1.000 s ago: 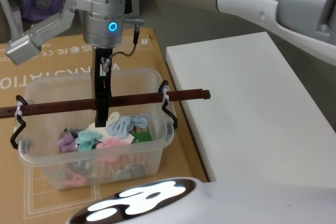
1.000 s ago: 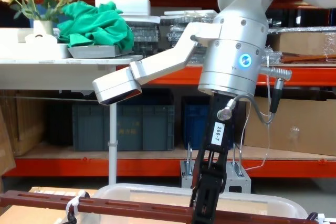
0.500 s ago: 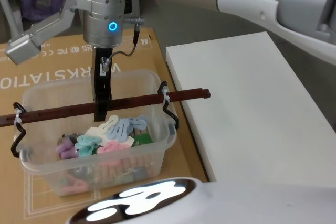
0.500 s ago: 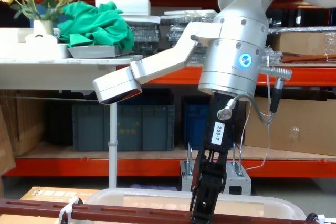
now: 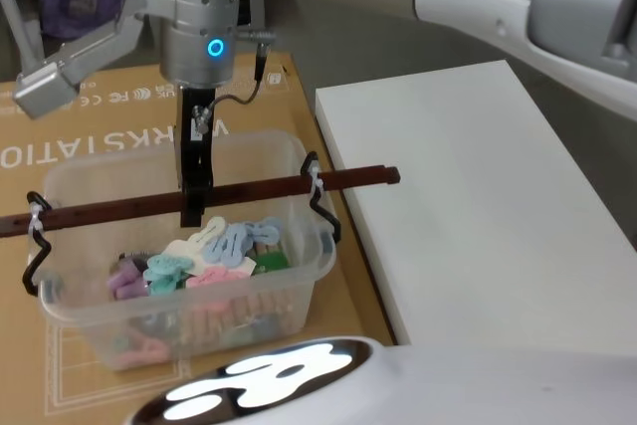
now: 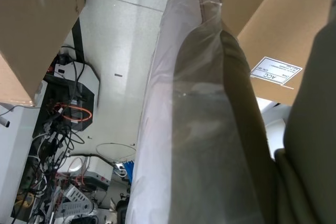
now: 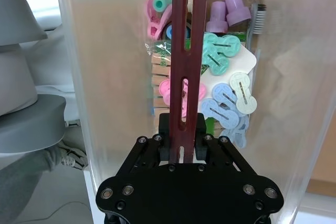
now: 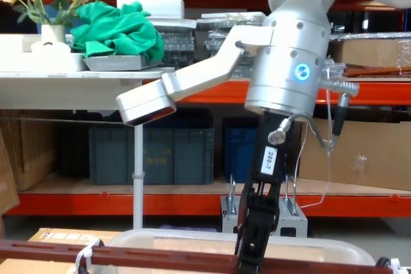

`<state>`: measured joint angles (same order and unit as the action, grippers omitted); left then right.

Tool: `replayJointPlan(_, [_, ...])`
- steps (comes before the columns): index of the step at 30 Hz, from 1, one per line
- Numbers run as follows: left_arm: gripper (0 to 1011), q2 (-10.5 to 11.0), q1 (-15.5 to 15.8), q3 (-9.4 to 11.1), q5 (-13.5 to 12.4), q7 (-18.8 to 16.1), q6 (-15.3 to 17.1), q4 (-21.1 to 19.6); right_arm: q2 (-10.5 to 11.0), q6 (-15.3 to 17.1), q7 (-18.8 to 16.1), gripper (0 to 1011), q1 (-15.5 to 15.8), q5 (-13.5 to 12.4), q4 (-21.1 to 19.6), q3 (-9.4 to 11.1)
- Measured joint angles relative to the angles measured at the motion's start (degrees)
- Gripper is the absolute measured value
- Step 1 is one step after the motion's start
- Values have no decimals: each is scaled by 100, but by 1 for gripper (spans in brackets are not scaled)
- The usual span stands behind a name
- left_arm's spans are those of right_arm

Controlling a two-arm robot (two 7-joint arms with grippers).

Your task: Use one hand to grasp the basket and place it at the designated location.

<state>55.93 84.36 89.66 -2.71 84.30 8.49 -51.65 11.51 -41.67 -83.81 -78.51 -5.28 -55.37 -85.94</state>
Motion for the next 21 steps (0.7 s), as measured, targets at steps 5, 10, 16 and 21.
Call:
replayJointPlan(5, [0, 0, 0, 0, 0, 0, 0, -1, 100, 91, -12, 240, -137, 38, -118, 49])
replayJointPlan(10, [0, 0, 0, 0, 0, 0, 0, 0, 178, 155, -21, 240, -244, 42, -219, 91])
replayJointPlan(16, [0, 0, 0, 0, 0, 0, 0, -1, 219, 196, -26, 240, -322, 41, -292, 121])
replayJointPlan(21, [0, 0, 0, 0, 0, 0, 0, -2, 341, 274, -13, 240, -442, 26, -442, 199])
